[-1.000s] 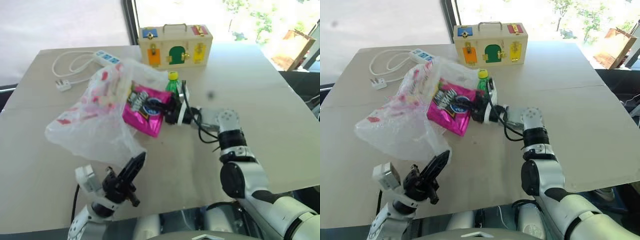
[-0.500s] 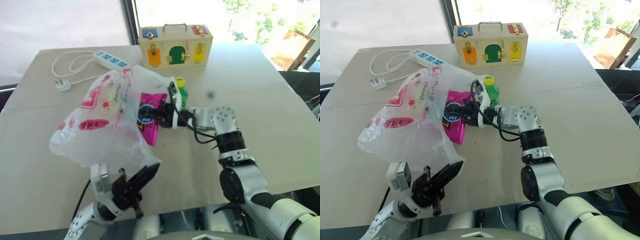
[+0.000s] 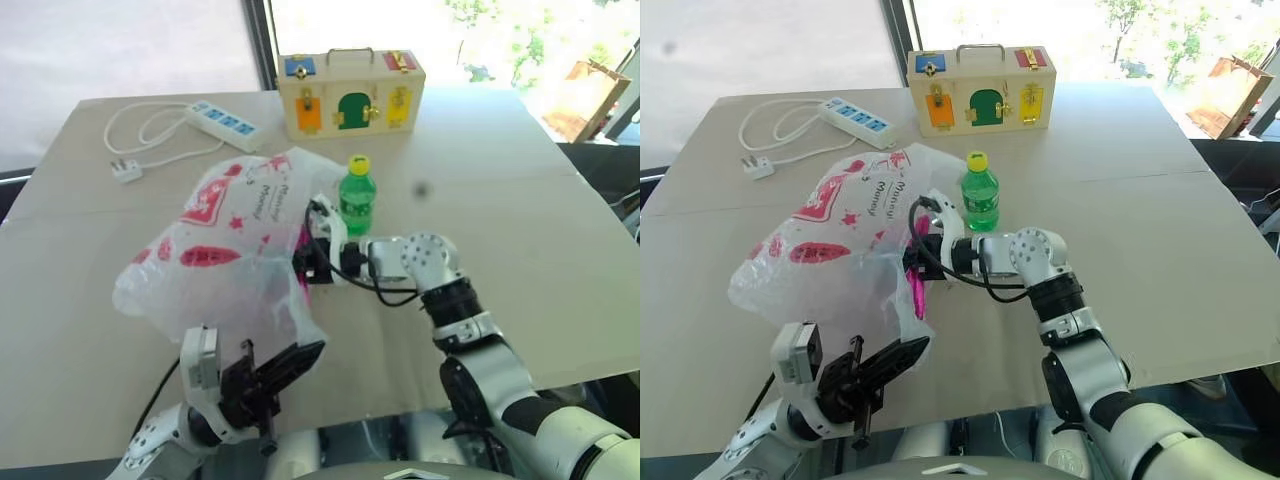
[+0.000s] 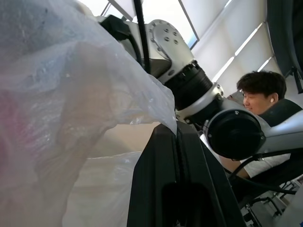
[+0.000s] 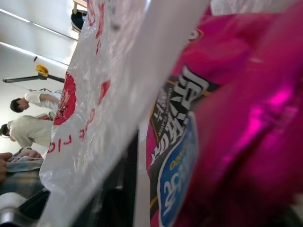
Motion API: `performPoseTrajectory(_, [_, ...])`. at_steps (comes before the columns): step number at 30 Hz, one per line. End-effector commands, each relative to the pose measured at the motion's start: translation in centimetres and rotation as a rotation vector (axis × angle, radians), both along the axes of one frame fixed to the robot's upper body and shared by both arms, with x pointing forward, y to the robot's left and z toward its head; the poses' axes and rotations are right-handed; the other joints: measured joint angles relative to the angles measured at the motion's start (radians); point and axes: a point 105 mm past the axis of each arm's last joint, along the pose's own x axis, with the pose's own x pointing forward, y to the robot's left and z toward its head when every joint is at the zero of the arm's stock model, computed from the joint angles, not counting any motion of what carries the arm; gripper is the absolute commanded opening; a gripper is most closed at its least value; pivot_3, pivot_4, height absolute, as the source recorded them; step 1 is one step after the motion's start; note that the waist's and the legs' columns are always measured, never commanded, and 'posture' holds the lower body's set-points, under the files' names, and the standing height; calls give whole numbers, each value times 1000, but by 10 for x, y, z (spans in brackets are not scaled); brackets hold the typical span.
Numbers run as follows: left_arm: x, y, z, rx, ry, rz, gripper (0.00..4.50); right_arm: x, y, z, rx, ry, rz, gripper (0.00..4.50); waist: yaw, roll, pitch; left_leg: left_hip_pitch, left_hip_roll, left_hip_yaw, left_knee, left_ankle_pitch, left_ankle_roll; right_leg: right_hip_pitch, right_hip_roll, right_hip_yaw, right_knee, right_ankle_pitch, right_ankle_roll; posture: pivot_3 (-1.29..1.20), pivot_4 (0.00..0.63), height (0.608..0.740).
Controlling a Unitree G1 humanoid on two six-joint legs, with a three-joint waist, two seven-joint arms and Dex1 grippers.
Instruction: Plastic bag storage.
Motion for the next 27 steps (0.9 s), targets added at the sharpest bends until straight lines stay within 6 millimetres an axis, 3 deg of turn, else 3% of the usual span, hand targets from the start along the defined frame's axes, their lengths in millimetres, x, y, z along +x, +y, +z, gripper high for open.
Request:
performPoseTrajectory(1, [4, 5, 4, -22, -36, 41, 0, -13, 5, 14, 39, -159, 70, 3750, 0, 0, 0, 0, 0, 0, 0, 0, 0, 0, 0, 0, 0, 0, 0, 0, 150, 740])
performPoseTrajectory(3, [9, 9, 8, -58, -46, 89, 0, -10, -6, 12, 8, -260, 69, 4422, 1, 1, 0, 0, 0, 0, 0, 0, 0, 0, 0, 0, 0, 0, 0, 0, 150, 740])
performPoseTrajectory(6, [16, 20, 20, -141, -76, 203, 0, 7, -38, 19, -23, -419, -2, 4422, 6, 0, 0, 0, 0, 0, 1, 0, 0, 0, 0, 0, 0, 0, 0, 0, 150, 740])
performPoseTrajectory(10, [17, 31, 34, -215, -101, 316, 0, 12, -82, 23, -126, -641, 9, 4422, 10, -5, -2, 0, -1, -2, 3, 0, 0, 1, -1, 0, 0, 0, 0, 0, 150, 740])
performPoseTrajectory(14, [13, 36, 40, -250, -96, 377, 0, 5, -112, 52, -156, -827, 78, 4422, 7, -5, 0, 1, -1, -5, 1, 0, 1, 1, -1, 0, -1, 0, 0, 0, 150, 740])
performPoseTrajectory(19, [11, 36, 42, -250, -96, 398, 0, 10, -122, 112, -127, -1084, 56, 4422, 3, -5, 2, 2, 0, -7, 1, 0, 1, 1, 0, 2, 0, 0, 0, 0, 150, 740])
performPoseTrajectory(21, [11, 35, 43, -250, -96, 395, 0, 29, -121, 127, -135, -1138, -37, 4422, 5, -6, 2, 2, -1, -7, 2, 0, 1, 1, 0, 2, 0, 0, 0, 0, 150, 740])
performPoseTrajectory(24, [12, 32, 42, -250, -95, 391, 0, 64, -121, 131, -196, -1171, -202, 4422, 6, -9, -1, 2, -1, -6, 2, 0, 1, 2, 0, 3, 0, 0, 0, 0, 150, 740])
performPoseTrajectory(27, [14, 30, 42, -247, -96, 386, 0, 85, -118, 114, -261, -1157, -241, 4422, 14, -9, 0, 2, -1, -2, 3, 0, 1, 2, 0, 2, 0, 0, 0, 0, 150, 740])
